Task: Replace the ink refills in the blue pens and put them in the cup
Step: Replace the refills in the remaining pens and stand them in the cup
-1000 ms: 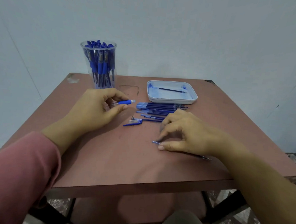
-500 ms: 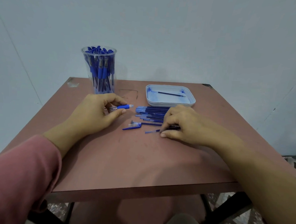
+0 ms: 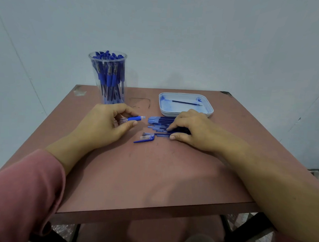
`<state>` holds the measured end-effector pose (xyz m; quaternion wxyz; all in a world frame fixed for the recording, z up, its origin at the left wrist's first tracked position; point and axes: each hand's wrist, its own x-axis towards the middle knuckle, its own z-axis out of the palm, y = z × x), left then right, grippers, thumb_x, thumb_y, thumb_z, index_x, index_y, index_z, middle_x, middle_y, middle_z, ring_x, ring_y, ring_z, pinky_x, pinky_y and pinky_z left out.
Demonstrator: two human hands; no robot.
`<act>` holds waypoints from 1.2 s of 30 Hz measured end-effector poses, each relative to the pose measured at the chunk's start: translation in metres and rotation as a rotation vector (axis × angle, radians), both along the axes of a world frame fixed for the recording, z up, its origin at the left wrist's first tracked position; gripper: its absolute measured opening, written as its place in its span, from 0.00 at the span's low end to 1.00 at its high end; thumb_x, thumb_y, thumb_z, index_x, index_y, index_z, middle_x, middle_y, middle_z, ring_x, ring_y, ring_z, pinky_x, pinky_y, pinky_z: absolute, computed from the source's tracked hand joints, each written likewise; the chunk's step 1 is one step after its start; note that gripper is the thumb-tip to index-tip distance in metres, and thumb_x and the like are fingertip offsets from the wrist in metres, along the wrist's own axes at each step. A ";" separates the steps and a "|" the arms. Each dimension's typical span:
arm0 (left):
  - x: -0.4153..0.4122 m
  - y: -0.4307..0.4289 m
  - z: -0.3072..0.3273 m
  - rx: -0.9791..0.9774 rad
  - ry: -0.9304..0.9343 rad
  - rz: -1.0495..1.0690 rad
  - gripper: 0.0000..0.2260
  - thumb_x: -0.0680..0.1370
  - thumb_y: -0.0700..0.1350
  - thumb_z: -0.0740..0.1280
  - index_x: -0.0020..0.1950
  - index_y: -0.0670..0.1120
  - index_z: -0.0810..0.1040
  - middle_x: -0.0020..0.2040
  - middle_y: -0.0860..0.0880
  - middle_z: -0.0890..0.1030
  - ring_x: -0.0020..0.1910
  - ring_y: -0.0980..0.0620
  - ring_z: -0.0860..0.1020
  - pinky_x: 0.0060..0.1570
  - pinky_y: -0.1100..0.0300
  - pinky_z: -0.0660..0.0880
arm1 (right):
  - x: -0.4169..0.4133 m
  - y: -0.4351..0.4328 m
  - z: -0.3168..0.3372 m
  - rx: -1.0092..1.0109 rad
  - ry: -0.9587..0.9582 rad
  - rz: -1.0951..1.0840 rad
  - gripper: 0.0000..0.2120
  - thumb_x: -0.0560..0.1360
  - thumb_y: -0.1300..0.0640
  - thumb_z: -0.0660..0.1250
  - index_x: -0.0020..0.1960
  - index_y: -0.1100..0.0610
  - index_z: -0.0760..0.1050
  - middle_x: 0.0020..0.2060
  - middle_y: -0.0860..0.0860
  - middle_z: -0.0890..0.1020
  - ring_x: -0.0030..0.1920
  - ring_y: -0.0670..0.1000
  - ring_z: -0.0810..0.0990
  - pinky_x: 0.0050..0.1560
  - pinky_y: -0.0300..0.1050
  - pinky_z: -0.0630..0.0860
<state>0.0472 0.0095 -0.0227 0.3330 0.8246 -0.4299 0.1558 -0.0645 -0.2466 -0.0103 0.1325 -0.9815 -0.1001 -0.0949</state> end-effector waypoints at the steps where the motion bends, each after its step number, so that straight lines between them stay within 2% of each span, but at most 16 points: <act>1: 0.000 0.000 0.000 0.001 -0.002 0.001 0.08 0.73 0.48 0.73 0.51 0.57 0.82 0.42 0.61 0.82 0.34 0.52 0.79 0.40 0.62 0.74 | 0.001 0.000 0.000 0.001 -0.002 0.001 0.12 0.75 0.44 0.67 0.58 0.44 0.79 0.52 0.41 0.76 0.54 0.45 0.69 0.60 0.49 0.67; 4: 0.000 0.000 0.001 0.008 -0.002 0.008 0.09 0.73 0.46 0.73 0.52 0.56 0.82 0.42 0.61 0.82 0.34 0.52 0.79 0.40 0.61 0.75 | 0.002 -0.002 0.001 -0.005 -0.003 -0.011 0.14 0.74 0.42 0.67 0.58 0.43 0.78 0.52 0.42 0.77 0.55 0.46 0.69 0.60 0.50 0.68; 8: 0.000 0.001 0.001 -0.003 -0.003 0.000 0.07 0.74 0.49 0.72 0.51 0.57 0.82 0.41 0.61 0.82 0.34 0.53 0.79 0.40 0.61 0.74 | 0.004 -0.006 0.007 0.051 -0.011 -0.015 0.15 0.72 0.39 0.67 0.57 0.40 0.78 0.50 0.36 0.75 0.54 0.42 0.69 0.59 0.46 0.69; 11: -0.002 0.000 0.002 -0.003 0.003 0.003 0.08 0.73 0.48 0.73 0.51 0.56 0.82 0.40 0.65 0.81 0.34 0.53 0.78 0.39 0.64 0.73 | 0.014 -0.015 0.021 0.059 -0.068 -0.046 0.13 0.74 0.43 0.68 0.57 0.44 0.79 0.49 0.38 0.76 0.54 0.42 0.70 0.61 0.45 0.68; 12: -0.002 -0.001 0.002 -0.005 0.004 0.004 0.08 0.73 0.49 0.73 0.51 0.56 0.82 0.39 0.66 0.80 0.34 0.53 0.78 0.39 0.64 0.73 | 0.020 -0.020 0.027 0.056 -0.089 -0.071 0.12 0.74 0.45 0.68 0.57 0.44 0.79 0.50 0.39 0.76 0.55 0.43 0.71 0.61 0.42 0.68; 13: -0.002 -0.001 0.002 -0.009 0.002 0.002 0.07 0.73 0.51 0.72 0.51 0.56 0.82 0.39 0.65 0.81 0.34 0.53 0.78 0.39 0.64 0.74 | 0.026 -0.025 0.032 0.048 -0.098 -0.102 0.11 0.75 0.46 0.68 0.57 0.44 0.78 0.50 0.40 0.75 0.56 0.44 0.71 0.58 0.34 0.67; 14: -0.002 -0.001 0.002 -0.013 0.001 0.001 0.08 0.73 0.53 0.71 0.51 0.56 0.82 0.40 0.64 0.81 0.34 0.53 0.79 0.39 0.63 0.74 | 0.033 -0.032 0.036 0.030 -0.084 -0.140 0.11 0.76 0.47 0.67 0.58 0.45 0.78 0.51 0.41 0.75 0.55 0.45 0.71 0.52 0.26 0.64; 15: -0.001 0.000 0.002 -0.016 0.002 -0.001 0.09 0.72 0.54 0.70 0.51 0.57 0.82 0.40 0.63 0.81 0.35 0.54 0.79 0.40 0.63 0.74 | 0.040 -0.038 0.039 0.010 -0.060 -0.177 0.10 0.77 0.49 0.66 0.58 0.45 0.77 0.52 0.42 0.75 0.55 0.45 0.71 0.47 0.25 0.62; 16: -0.001 0.000 0.002 -0.016 0.004 -0.003 0.10 0.72 0.55 0.69 0.51 0.57 0.82 0.40 0.62 0.81 0.35 0.54 0.79 0.39 0.63 0.74 | 0.048 -0.044 0.040 0.001 -0.035 -0.205 0.11 0.77 0.49 0.66 0.59 0.46 0.77 0.52 0.42 0.76 0.55 0.45 0.72 0.45 0.27 0.63; 18: 0.000 0.001 0.002 -0.006 0.002 -0.007 0.08 0.73 0.53 0.71 0.51 0.57 0.82 0.40 0.62 0.81 0.35 0.53 0.79 0.39 0.62 0.74 | 0.064 -0.056 0.039 0.015 0.021 -0.247 0.11 0.77 0.51 0.67 0.59 0.47 0.77 0.53 0.43 0.78 0.54 0.47 0.74 0.49 0.36 0.65; 20: 0.001 0.001 0.002 0.004 -0.001 -0.001 0.08 0.73 0.49 0.73 0.51 0.56 0.82 0.40 0.62 0.82 0.34 0.53 0.79 0.39 0.61 0.75 | 0.077 -0.064 0.037 0.029 0.078 -0.290 0.11 0.77 0.51 0.68 0.59 0.49 0.78 0.55 0.45 0.80 0.52 0.46 0.74 0.51 0.39 0.65; 22: 0.003 0.001 0.002 0.001 0.004 0.002 0.08 0.73 0.48 0.73 0.51 0.56 0.82 0.40 0.62 0.82 0.34 0.53 0.79 0.38 0.61 0.75 | 0.085 -0.070 0.036 0.036 0.122 -0.331 0.12 0.76 0.51 0.69 0.59 0.50 0.79 0.55 0.46 0.80 0.51 0.46 0.74 0.51 0.39 0.66; 25: 0.006 0.001 0.002 -0.015 0.010 -0.007 0.07 0.73 0.51 0.73 0.50 0.57 0.82 0.41 0.63 0.82 0.33 0.52 0.79 0.37 0.63 0.74 | 0.090 -0.074 0.034 0.000 0.160 -0.347 0.12 0.76 0.52 0.69 0.59 0.52 0.80 0.54 0.46 0.80 0.50 0.45 0.74 0.49 0.38 0.66; 29: 0.006 0.000 0.003 -0.013 0.020 -0.008 0.07 0.73 0.49 0.74 0.50 0.56 0.82 0.41 0.65 0.81 0.34 0.54 0.78 0.36 0.69 0.72 | 0.095 -0.074 0.029 -0.030 0.152 -0.335 0.07 0.77 0.54 0.67 0.54 0.51 0.81 0.45 0.45 0.79 0.43 0.44 0.75 0.36 0.33 0.65; 32: 0.005 -0.002 0.004 -0.007 0.033 -0.006 0.07 0.73 0.48 0.74 0.50 0.55 0.83 0.40 0.62 0.82 0.35 0.55 0.78 0.36 0.70 0.72 | 0.097 -0.074 0.027 -0.030 0.151 -0.339 0.05 0.77 0.55 0.66 0.49 0.51 0.81 0.45 0.45 0.80 0.41 0.41 0.75 0.35 0.35 0.68; 36: 0.002 -0.003 0.006 -0.012 0.042 -0.001 0.08 0.73 0.46 0.74 0.50 0.55 0.83 0.39 0.62 0.82 0.35 0.59 0.78 0.36 0.73 0.70 | 0.092 -0.066 0.032 -0.036 0.121 -0.330 0.04 0.77 0.55 0.65 0.49 0.52 0.79 0.46 0.47 0.80 0.43 0.46 0.76 0.37 0.40 0.70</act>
